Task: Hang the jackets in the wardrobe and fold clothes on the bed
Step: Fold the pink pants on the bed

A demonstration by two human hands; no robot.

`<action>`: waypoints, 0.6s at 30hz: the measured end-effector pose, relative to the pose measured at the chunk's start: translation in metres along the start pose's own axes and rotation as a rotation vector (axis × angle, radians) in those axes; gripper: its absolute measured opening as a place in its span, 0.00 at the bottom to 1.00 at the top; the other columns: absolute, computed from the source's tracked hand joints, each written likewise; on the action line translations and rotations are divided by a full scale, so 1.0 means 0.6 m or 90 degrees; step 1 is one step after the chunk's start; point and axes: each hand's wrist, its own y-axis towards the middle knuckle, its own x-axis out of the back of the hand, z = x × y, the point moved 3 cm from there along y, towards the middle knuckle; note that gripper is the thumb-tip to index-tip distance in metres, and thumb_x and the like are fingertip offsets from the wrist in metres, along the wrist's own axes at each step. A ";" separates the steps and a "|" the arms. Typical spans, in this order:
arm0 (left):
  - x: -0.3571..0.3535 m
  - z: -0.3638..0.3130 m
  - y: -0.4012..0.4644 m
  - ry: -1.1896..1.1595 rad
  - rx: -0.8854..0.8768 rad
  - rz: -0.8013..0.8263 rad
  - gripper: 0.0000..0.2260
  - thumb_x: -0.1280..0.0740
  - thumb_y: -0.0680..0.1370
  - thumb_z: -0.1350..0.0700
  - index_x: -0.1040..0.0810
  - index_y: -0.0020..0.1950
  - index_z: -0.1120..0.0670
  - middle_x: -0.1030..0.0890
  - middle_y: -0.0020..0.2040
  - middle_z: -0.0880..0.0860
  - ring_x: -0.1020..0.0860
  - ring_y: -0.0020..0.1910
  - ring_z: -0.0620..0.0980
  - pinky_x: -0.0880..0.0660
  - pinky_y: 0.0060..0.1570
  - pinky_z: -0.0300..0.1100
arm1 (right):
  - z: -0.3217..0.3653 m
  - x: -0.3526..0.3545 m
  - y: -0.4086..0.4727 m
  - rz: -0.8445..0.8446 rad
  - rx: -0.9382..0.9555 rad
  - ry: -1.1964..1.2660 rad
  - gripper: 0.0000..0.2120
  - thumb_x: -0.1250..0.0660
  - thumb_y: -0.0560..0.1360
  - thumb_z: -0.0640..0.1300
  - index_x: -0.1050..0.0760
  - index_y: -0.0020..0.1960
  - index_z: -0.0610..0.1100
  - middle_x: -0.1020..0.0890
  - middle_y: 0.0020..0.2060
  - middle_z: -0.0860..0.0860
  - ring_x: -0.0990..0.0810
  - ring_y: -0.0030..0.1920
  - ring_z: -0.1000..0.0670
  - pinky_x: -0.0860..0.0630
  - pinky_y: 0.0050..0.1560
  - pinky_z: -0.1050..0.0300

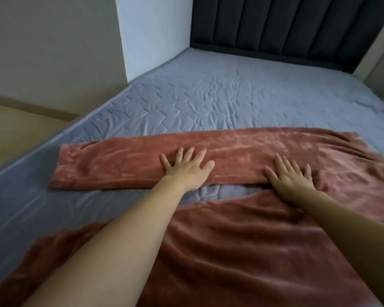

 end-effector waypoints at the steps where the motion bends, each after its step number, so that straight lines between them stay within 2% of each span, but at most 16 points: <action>1: -0.018 0.007 0.008 0.034 0.020 0.006 0.30 0.61 0.75 0.30 0.55 0.77 0.36 0.57 0.80 0.43 0.62 0.78 0.49 0.71 0.66 0.67 | -0.026 -0.016 -0.002 0.025 0.004 -0.020 0.33 0.60 0.78 0.63 0.58 0.79 0.51 0.56 0.78 0.51 0.57 0.78 0.48 0.60 0.75 0.43; 5: -0.047 0.034 0.025 0.148 0.082 -0.063 0.33 0.63 0.73 0.28 0.57 0.77 0.37 0.60 0.80 0.45 0.63 0.77 0.47 0.72 0.66 0.65 | -0.052 -0.059 -0.003 -0.064 0.029 0.020 0.37 0.63 0.75 0.67 0.58 0.79 0.50 0.56 0.78 0.52 0.58 0.78 0.51 0.62 0.76 0.48; 9: -0.044 0.005 0.029 0.246 0.122 -0.031 0.31 0.63 0.76 0.32 0.61 0.78 0.40 0.61 0.79 0.46 0.63 0.77 0.50 0.70 0.65 0.68 | -0.050 -0.067 0.004 -0.083 0.042 0.049 0.39 0.66 0.73 0.69 0.57 0.79 0.50 0.55 0.78 0.53 0.59 0.77 0.52 0.64 0.75 0.48; 13: -0.033 -0.050 -0.009 0.244 0.173 0.011 0.27 0.59 0.81 0.41 0.60 0.79 0.46 0.61 0.80 0.50 0.61 0.78 0.56 0.67 0.68 0.68 | -0.061 -0.048 -0.004 -0.051 0.057 0.217 0.31 0.58 0.79 0.63 0.51 0.79 0.51 0.52 0.78 0.54 0.57 0.77 0.54 0.66 0.74 0.50; 15: -0.035 -0.106 -0.052 0.240 0.073 -0.064 0.27 0.50 0.80 0.45 0.51 0.79 0.47 0.52 0.79 0.53 0.51 0.77 0.58 0.59 0.71 0.65 | -0.082 -0.018 -0.016 -0.100 0.038 0.375 0.25 0.50 0.82 0.56 0.41 0.76 0.48 0.42 0.77 0.52 0.48 0.77 0.52 0.61 0.76 0.50; 16: -0.037 -0.143 -0.081 0.220 -0.019 -0.119 0.26 0.45 0.78 0.46 0.43 0.76 0.48 0.43 0.76 0.54 0.43 0.74 0.58 0.51 0.72 0.61 | -0.100 0.004 -0.030 -0.147 0.015 0.466 0.23 0.45 0.81 0.53 0.35 0.74 0.46 0.35 0.74 0.49 0.40 0.75 0.50 0.54 0.76 0.49; 18: -0.043 -0.231 -0.141 0.094 -0.200 -0.154 0.19 0.39 0.74 0.44 0.31 0.63 0.47 0.31 0.63 0.51 0.33 0.63 0.56 0.37 0.63 0.51 | -0.162 0.044 -0.059 -0.257 -0.073 0.540 0.19 0.40 0.77 0.48 0.27 0.67 0.45 0.25 0.65 0.45 0.29 0.67 0.44 0.38 0.71 0.47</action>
